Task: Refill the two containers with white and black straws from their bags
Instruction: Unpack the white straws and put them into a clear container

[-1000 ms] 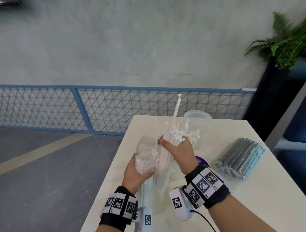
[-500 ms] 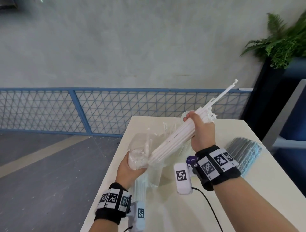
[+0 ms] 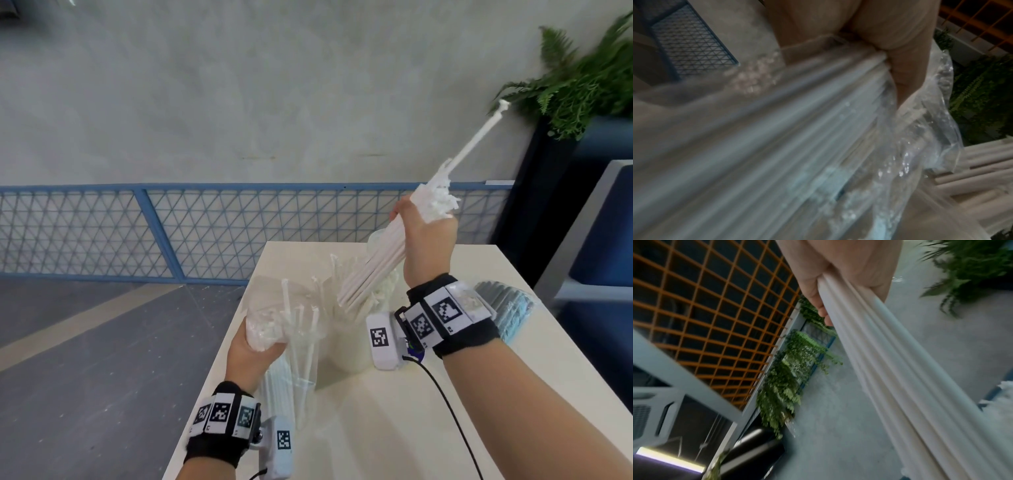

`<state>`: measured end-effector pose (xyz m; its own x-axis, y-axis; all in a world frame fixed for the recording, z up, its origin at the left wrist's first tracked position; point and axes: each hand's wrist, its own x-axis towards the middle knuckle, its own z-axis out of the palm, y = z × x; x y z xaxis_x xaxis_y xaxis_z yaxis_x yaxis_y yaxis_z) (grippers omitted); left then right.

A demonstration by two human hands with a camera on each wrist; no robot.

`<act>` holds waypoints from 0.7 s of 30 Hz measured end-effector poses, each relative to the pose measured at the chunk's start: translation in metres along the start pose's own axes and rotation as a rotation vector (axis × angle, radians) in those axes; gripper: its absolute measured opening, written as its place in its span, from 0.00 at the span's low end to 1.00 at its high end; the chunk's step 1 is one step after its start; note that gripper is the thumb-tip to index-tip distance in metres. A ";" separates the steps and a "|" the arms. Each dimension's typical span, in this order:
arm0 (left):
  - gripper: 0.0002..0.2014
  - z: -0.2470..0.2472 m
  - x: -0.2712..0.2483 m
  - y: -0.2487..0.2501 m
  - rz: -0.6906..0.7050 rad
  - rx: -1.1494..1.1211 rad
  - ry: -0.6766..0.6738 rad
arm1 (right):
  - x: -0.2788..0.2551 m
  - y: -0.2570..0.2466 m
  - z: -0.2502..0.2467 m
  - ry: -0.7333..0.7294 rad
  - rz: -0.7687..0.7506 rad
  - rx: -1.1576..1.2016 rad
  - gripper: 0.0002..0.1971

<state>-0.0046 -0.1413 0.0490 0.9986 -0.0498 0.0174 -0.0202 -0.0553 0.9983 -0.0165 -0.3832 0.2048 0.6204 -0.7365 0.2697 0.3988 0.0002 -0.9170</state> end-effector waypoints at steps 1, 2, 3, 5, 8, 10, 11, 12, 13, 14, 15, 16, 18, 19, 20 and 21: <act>0.24 0.001 -0.001 0.001 0.000 -0.018 -0.011 | -0.002 0.003 0.005 -0.024 -0.022 -0.040 0.09; 0.24 0.003 -0.004 0.002 -0.002 -0.033 -0.023 | -0.006 0.007 0.009 -0.054 -0.045 -0.091 0.08; 0.25 0.005 -0.005 0.003 -0.006 -0.046 -0.030 | -0.010 0.013 0.013 -0.089 -0.060 -0.155 0.06; 0.25 0.007 -0.007 0.002 -0.006 -0.063 -0.040 | -0.017 0.030 0.018 -0.161 -0.049 -0.275 0.06; 0.28 0.007 -0.007 0.002 0.005 -0.073 -0.051 | -0.030 0.054 0.019 -0.242 0.053 -0.387 0.07; 0.30 0.006 -0.007 0.001 0.001 -0.087 -0.048 | -0.035 0.066 0.018 -0.295 0.115 -0.476 0.09; 0.30 0.006 -0.007 0.000 -0.002 -0.091 -0.043 | -0.037 0.071 0.016 -0.324 0.139 -0.504 0.09; 0.31 0.005 -0.008 0.000 -0.006 -0.088 -0.038 | -0.039 0.074 0.015 -0.347 0.165 -0.533 0.09; 0.31 0.005 -0.008 -0.001 -0.010 -0.082 -0.030 | -0.038 0.076 0.014 -0.349 0.177 -0.556 0.14; 0.32 0.004 -0.008 -0.002 -0.014 -0.075 -0.027 | -0.037 0.078 0.013 -0.342 0.166 -0.572 0.22; 0.33 0.003 -0.008 -0.003 -0.014 -0.070 -0.026 | -0.035 0.078 0.012 -0.324 0.124 -0.561 0.26; 0.34 0.003 -0.008 -0.003 -0.015 -0.066 -0.025 | -0.034 0.076 0.011 -0.297 0.050 -0.521 0.26; 0.35 0.003 -0.007 -0.004 -0.017 -0.055 -0.020 | -0.032 0.069 0.012 -0.259 -0.122 -0.398 0.22; 0.35 0.004 -0.007 -0.005 -0.017 -0.050 -0.018 | -0.031 0.067 0.012 -0.265 -0.192 -0.352 0.21; 0.35 0.005 -0.006 -0.005 -0.017 -0.047 -0.020 | -0.030 0.067 0.012 -0.290 -0.246 -0.349 0.18; 0.35 0.005 -0.006 -0.006 -0.017 -0.046 -0.024 | -0.028 0.069 0.012 -0.332 -0.294 -0.394 0.14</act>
<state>-0.0106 -0.1460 0.0430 0.9973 -0.0732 -0.0007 0.0000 -0.0106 0.9999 0.0020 -0.3545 0.1375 0.7252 -0.4167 0.5481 0.3444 -0.4698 -0.8129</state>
